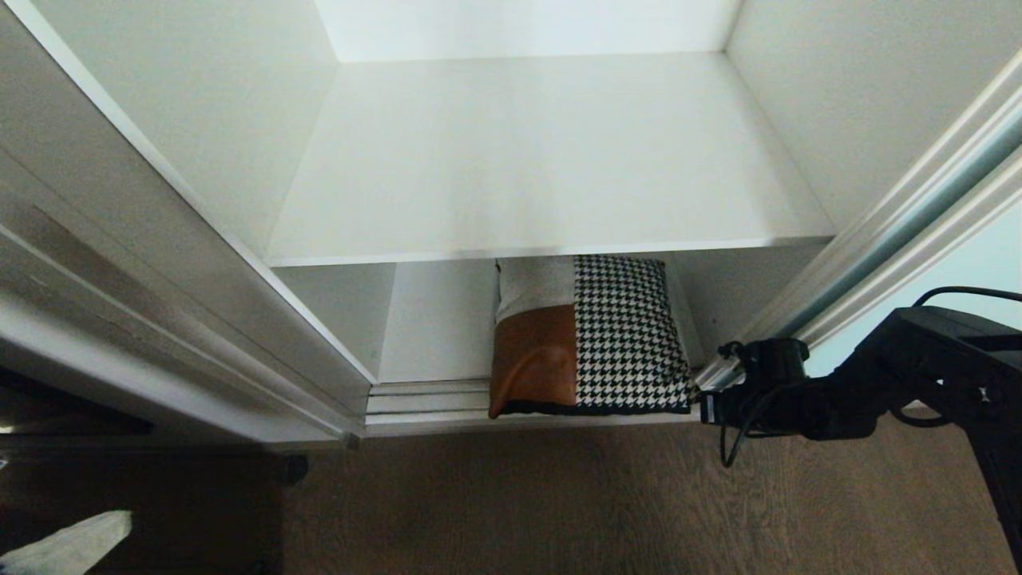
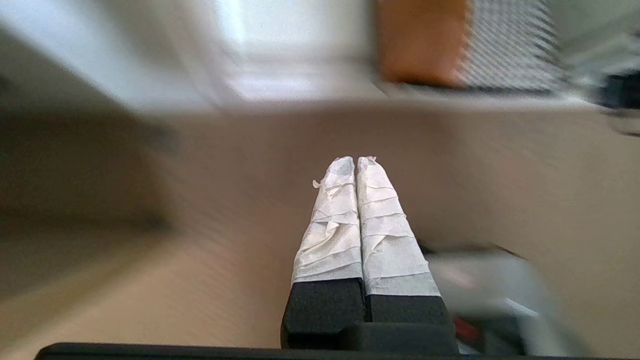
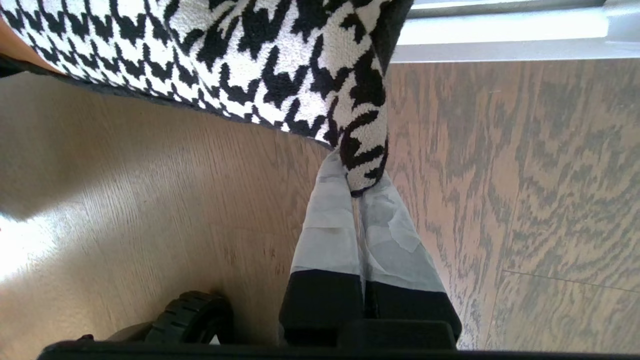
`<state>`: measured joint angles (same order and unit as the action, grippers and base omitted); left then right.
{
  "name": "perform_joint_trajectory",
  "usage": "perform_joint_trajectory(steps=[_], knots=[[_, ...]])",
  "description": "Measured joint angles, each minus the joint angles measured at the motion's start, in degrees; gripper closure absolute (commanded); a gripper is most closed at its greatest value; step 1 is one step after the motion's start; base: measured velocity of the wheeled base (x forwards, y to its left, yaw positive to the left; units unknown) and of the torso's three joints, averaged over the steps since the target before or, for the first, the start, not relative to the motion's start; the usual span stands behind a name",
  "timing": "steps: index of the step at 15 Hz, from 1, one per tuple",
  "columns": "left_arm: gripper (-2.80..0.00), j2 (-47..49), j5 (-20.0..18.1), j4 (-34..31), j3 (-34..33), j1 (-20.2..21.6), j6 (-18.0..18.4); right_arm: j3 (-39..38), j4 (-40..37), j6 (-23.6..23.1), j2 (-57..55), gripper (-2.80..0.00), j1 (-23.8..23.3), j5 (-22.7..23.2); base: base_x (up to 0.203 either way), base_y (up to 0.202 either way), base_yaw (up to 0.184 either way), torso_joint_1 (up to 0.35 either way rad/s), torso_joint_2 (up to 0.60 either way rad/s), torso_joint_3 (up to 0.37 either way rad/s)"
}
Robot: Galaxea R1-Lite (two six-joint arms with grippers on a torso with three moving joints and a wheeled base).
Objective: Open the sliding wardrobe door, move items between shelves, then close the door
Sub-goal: Place the pillow on the higher shelf
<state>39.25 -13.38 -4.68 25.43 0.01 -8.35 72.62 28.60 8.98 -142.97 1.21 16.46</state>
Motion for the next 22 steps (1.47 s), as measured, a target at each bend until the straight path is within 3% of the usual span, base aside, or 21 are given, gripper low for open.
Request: perform_joint_trajectory(steps=[3,7,11,15,19,22], knots=[[0.0,19.1,-8.3,1.3,4.1,-0.6,-4.1,-0.3,1.5,0.0,-0.4,0.0,0.0,0.1,0.0,0.0,0.0,0.0,0.0,0.0],[0.0,45.8,-12.1,12.7,8.6,-3.9,-7.5,-0.5,1.7,0.3,-0.5,0.0,0.0,1.2,0.0,0.0,0.0,0.0,0.0,0.0],[0.0,69.9,-11.7,30.1,15.4,-9.8,-12.3,-0.6,2.2,0.3,-0.5,0.0,-0.1,1.3,0.0,0.0,0.0,0.0,0.0,0.0],[0.0,85.5,-6.6,45.1,24.6,-16.3,-13.4,-0.6,2.5,0.3,-0.7,0.0,-0.2,1.3,0.0,0.0,0.0,0.0,0.0,0.0],[0.0,94.8,-3.9,45.2,33.6,-19.4,-11.9,-0.2,2.5,0.3,-0.9,0.0,-0.2,1.8,0.0,0.0,0.0,0.0,0.0,0.0],[0.0,98.8,-3.6,36.6,40.6,-19.7,-8.6,-0.1,2.5,0.4,-1.0,0.0,-0.3,2.1,0.0,0.0,0.0,0.0,0.0,0.0]])
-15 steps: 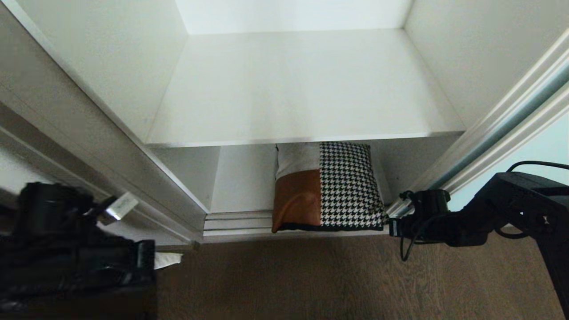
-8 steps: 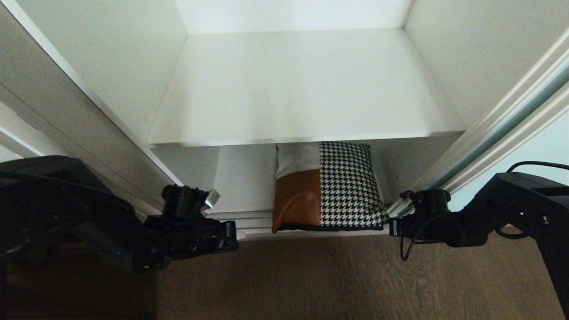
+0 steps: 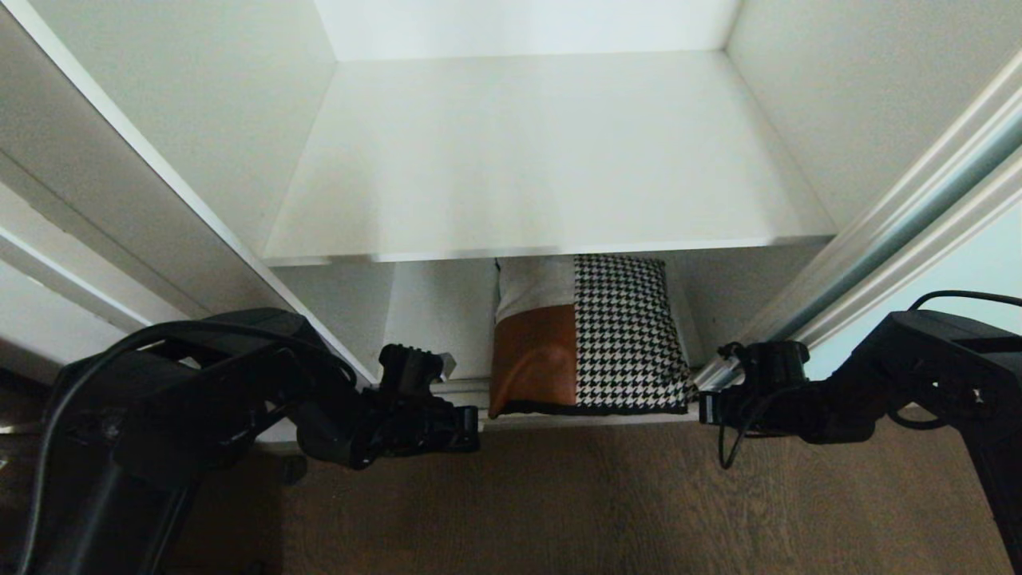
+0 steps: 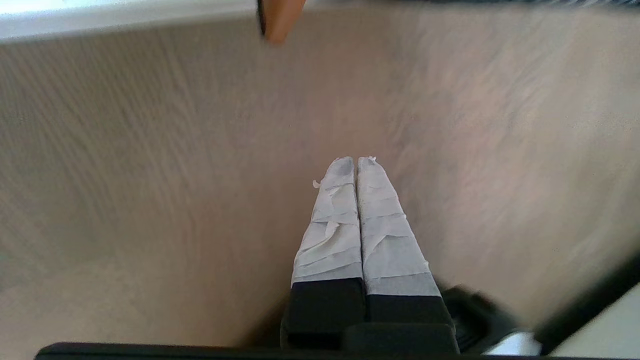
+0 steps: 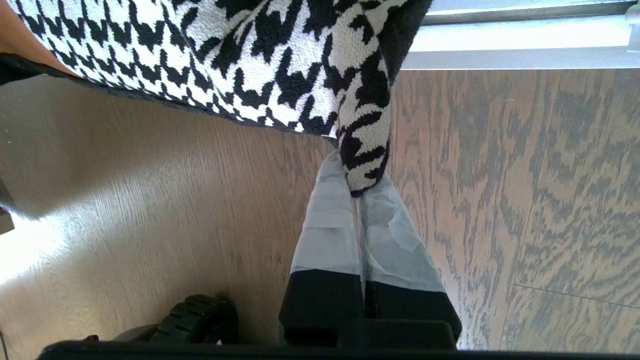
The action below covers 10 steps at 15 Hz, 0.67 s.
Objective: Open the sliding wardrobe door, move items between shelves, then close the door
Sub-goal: Place the pillow on the higher shelf
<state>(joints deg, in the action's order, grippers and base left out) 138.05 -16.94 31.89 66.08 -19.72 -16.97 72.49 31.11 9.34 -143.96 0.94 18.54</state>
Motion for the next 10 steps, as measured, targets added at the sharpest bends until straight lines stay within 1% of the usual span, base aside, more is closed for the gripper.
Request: perform_joint_trajectory(steps=[1,4,6,7,9,10], knots=[[-2.8,1.0,0.4,-2.8,2.6,0.0,1.6,0.0,0.0,0.0,0.0,0.0,0.0,0.0,0.0,0.0,0.0,0.0,0.0,0.0],[-2.8,3.7,2.6,-9.3,10.4,0.0,6.2,-0.1,0.0,0.0,0.0,0.0,-0.1,0.0,0.0,0.0,0.0,0.0,0.0,0.0],[-2.8,5.6,2.9,-14.2,15.4,0.0,8.1,-0.1,0.0,0.0,-0.1,0.0,-0.1,0.0,0.0,0.0,0.0,0.0,0.0,0.0],[-2.8,6.5,3.0,-15.6,17.1,-0.1,8.9,-0.1,0.0,0.0,-0.1,0.0,-0.1,0.0,0.0,0.0,0.0,0.0,0.0,0.0],[-2.8,9.1,3.0,-15.9,20.8,-0.1,11.3,0.0,0.0,0.0,-0.1,0.0,-0.1,0.0,0.0,0.0,0.0,0.0,0.0,0.0],[-2.8,10.2,3.0,-15.9,22.2,-0.1,11.8,0.0,0.0,0.0,-0.1,0.0,-0.1,0.0,0.0,0.0,0.0,0.0,0.0,0.0]])
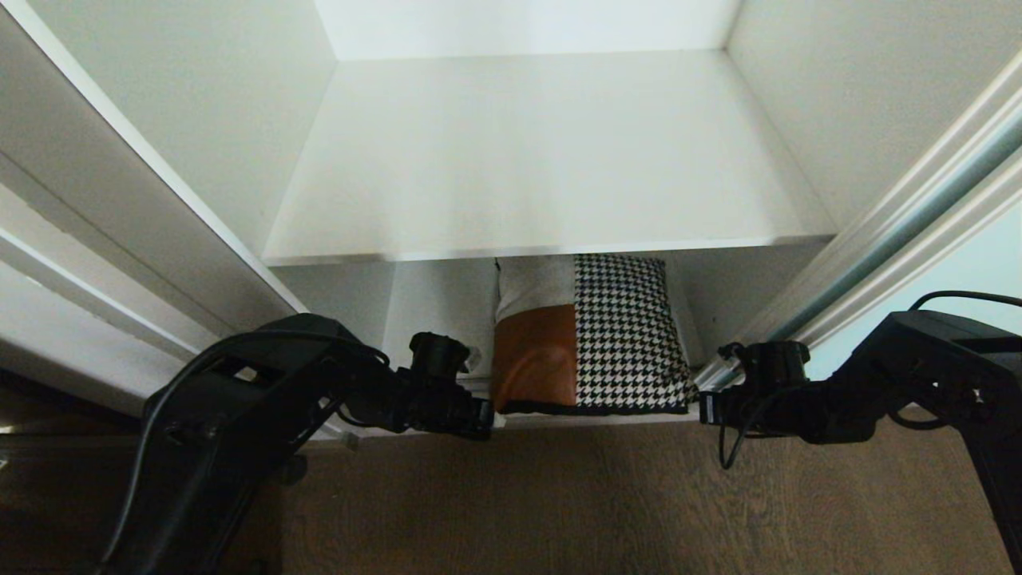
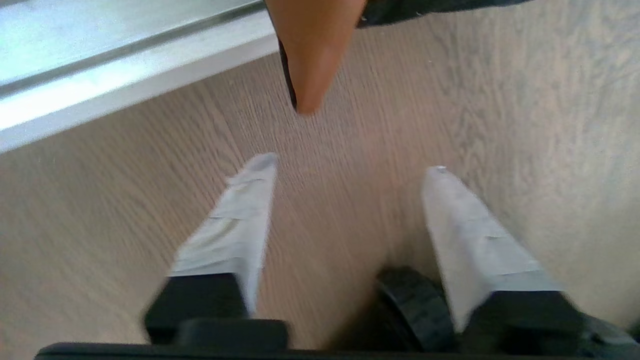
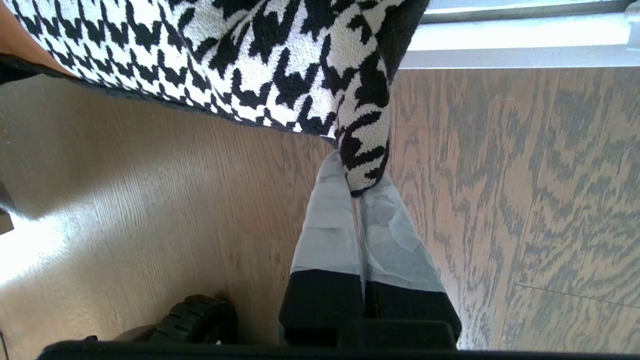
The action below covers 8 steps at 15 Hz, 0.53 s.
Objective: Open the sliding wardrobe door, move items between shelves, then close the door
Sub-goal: Place the pillow on the higher shelf
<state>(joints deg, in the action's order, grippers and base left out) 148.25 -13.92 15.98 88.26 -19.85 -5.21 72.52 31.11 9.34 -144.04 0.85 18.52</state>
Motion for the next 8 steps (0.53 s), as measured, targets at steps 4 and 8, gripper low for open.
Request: perform_joint_trajectory(steps=[4,8], knots=[[-2.8,4.1,-0.2,-4.0,8.5,0.0,2.1,0.0,1.0,0.0,0.0,0.0,0.0,0.0,0.0,0.0,0.0,0.0,0.0,0.0],[-2.8,8.4,0.6,-8.2,20.3,0.0,2.6,-0.4,1.6,0.0,0.0,0.0,0.0,0.0,0.0,0.0,0.0,0.0,0.0,0.0]])
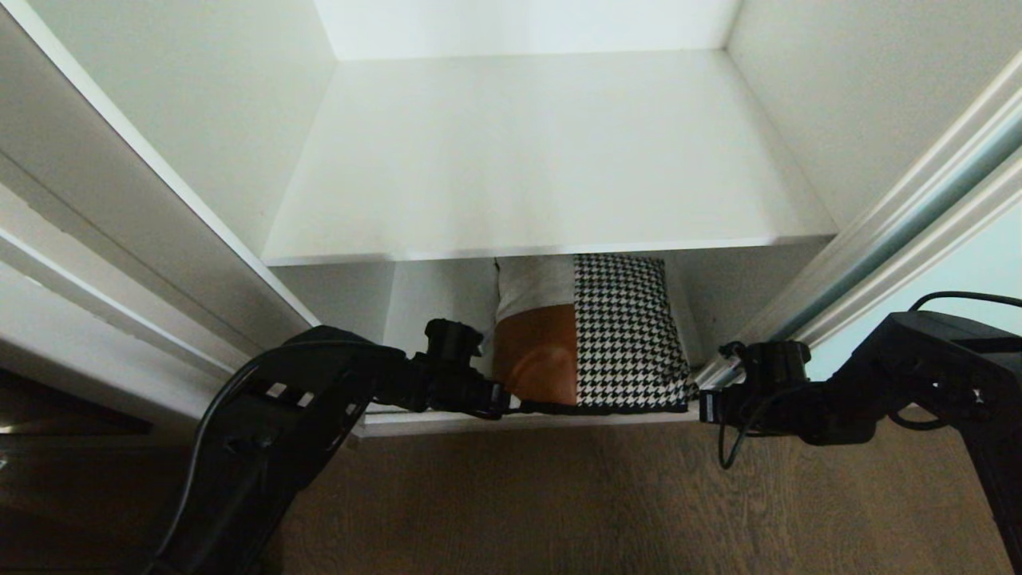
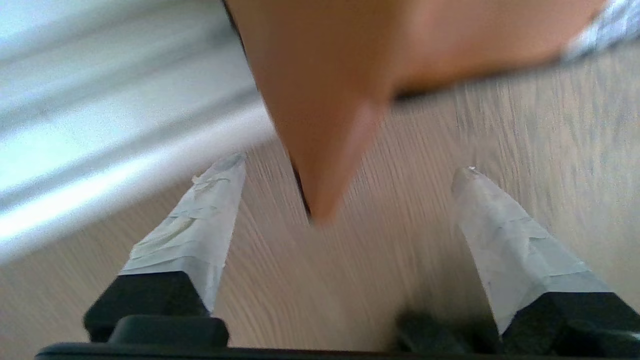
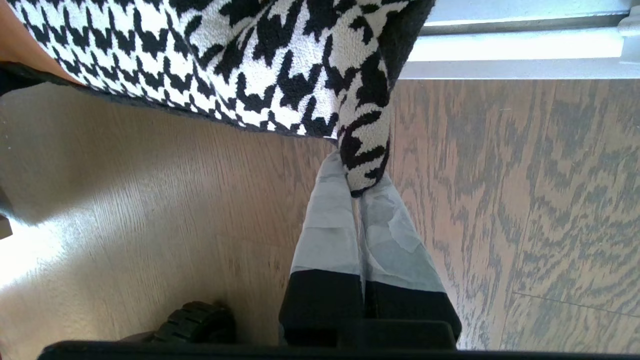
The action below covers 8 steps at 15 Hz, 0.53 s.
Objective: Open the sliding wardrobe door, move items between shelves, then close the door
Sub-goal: Place the pillow on the higher shelf
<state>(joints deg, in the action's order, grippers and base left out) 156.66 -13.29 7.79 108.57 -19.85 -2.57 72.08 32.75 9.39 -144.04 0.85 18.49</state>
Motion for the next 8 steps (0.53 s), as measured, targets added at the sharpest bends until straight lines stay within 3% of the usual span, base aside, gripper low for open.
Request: perform_joint_trajectory(steps=[4,8], knots=[[-2.8,2.1,-0.5,0.6,2.4,-0.1,1.2,-0.1,0.0,0.0,0.0,0.0,0.0,0.0,0.0,0.0,0.0,0.0,0.0,0.0],[-2.8,2.9,-4.4,2.2,2.5,-0.8,7.1,-0.6,0.0,0.1,0.5,0.0,0.0,0.6,0.0,0.0,0.0,0.0,0.0,0.0]])
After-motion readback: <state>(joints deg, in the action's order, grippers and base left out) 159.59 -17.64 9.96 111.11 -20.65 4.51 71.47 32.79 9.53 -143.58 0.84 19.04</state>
